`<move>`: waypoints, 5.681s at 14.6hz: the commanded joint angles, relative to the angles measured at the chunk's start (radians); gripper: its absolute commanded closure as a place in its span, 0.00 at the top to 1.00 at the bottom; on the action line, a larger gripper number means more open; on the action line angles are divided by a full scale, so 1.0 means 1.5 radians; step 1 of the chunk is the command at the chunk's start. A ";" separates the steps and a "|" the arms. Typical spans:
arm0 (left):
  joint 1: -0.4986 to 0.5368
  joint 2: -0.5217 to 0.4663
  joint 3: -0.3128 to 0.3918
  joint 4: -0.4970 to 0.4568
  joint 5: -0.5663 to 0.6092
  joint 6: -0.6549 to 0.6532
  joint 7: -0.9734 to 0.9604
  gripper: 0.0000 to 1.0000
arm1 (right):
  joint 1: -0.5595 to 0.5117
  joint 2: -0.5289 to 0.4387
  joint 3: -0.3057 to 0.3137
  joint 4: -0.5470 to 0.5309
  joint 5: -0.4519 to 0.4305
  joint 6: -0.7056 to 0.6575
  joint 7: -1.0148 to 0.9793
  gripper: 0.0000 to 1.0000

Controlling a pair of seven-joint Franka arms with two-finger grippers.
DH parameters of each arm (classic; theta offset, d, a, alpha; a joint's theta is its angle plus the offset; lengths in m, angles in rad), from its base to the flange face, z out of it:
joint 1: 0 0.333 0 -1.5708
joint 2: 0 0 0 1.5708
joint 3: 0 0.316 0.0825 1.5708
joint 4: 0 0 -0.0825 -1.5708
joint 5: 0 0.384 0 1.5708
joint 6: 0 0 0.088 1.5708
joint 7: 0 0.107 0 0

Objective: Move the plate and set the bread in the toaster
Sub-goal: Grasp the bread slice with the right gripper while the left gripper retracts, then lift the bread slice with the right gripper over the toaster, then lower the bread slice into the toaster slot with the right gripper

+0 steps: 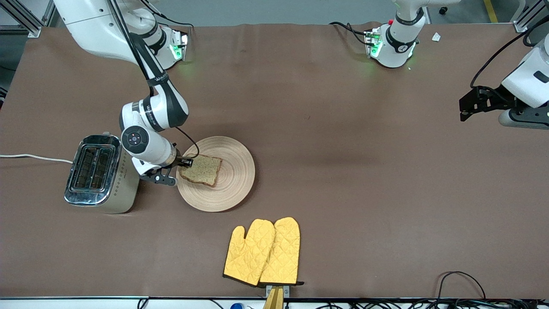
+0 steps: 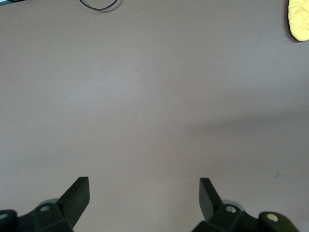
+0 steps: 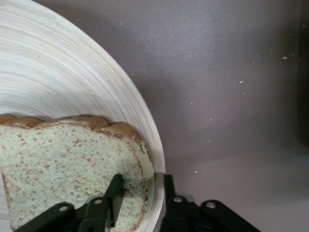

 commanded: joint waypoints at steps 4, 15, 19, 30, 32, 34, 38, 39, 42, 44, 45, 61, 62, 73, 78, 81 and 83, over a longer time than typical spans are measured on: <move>0.022 -0.009 0.002 -0.019 -0.075 0.017 -0.020 1.00 | 0.005 -0.002 -0.002 -0.006 -0.003 0.004 0.015 0.25; 0.023 0.007 0.002 -0.016 -0.067 0.028 -0.022 1.00 | 0.015 -0.003 -0.002 0.120 -0.011 -0.166 0.026 0.00; 0.025 0.007 0.002 -0.016 -0.067 0.027 -0.021 1.00 | 0.019 -0.003 -0.002 0.244 -0.083 -0.320 0.024 0.00; 0.034 0.012 0.001 -0.016 -0.066 0.028 -0.022 1.00 | 0.035 -0.005 -0.001 0.414 -0.375 -0.572 -0.101 0.00; 0.034 0.014 0.001 -0.016 -0.065 0.028 -0.022 1.00 | 0.041 -0.004 -0.001 0.413 -0.411 -0.588 -0.126 0.00; 0.032 0.014 0.001 -0.015 -0.065 0.028 -0.022 1.00 | 0.031 -0.007 -0.003 0.414 -0.414 -0.612 -0.129 0.00; 0.032 0.013 0.000 -0.015 -0.065 0.027 -0.021 1.00 | 0.002 -0.008 -0.005 0.409 -0.465 -0.624 -0.167 0.00; 0.032 0.013 -0.001 -0.011 -0.064 0.027 -0.022 1.00 | -0.011 -0.009 -0.006 0.409 -0.470 -0.625 -0.176 0.00; 0.030 0.013 -0.001 -0.008 -0.064 0.027 -0.022 1.00 | -0.023 -0.008 -0.005 0.409 -0.504 -0.639 -0.186 0.00; 0.030 0.013 -0.002 -0.008 -0.064 0.027 -0.023 1.00 | -0.028 -0.007 -0.005 0.409 -0.519 -0.638 -0.187 0.00; 0.031 0.013 -0.002 -0.008 -0.064 0.027 -0.022 1.00 | -0.034 -0.005 -0.005 0.408 -0.530 -0.637 -0.186 0.00; 0.032 0.013 -0.003 -0.008 -0.063 0.027 -0.023 1.00 | -0.035 0.025 -0.001 0.367 -0.518 -0.607 -0.117 0.01; 0.033 0.013 -0.003 -0.008 -0.063 0.027 -0.023 1.00 | -0.034 0.027 -0.001 0.367 -0.517 -0.604 -0.116 0.01; 0.032 0.013 -0.004 -0.008 -0.063 0.027 -0.024 1.00 | -0.035 0.050 -0.002 0.371 -0.525 -0.560 -0.096 0.00; 0.030 0.013 -0.003 -0.008 -0.063 0.028 -0.024 1.00 | -0.034 0.050 -0.002 0.383 -0.531 -0.559 -0.095 0.00; 0.030 0.013 -0.004 -0.008 -0.063 0.028 -0.024 1.00 | -0.034 0.050 -0.002 0.388 -0.532 -0.557 -0.096 0.00; 0.030 0.013 -0.003 -0.008 -0.063 0.027 -0.024 1.00 | -0.034 0.050 -0.002 0.391 -0.533 -0.557 -0.095 0.00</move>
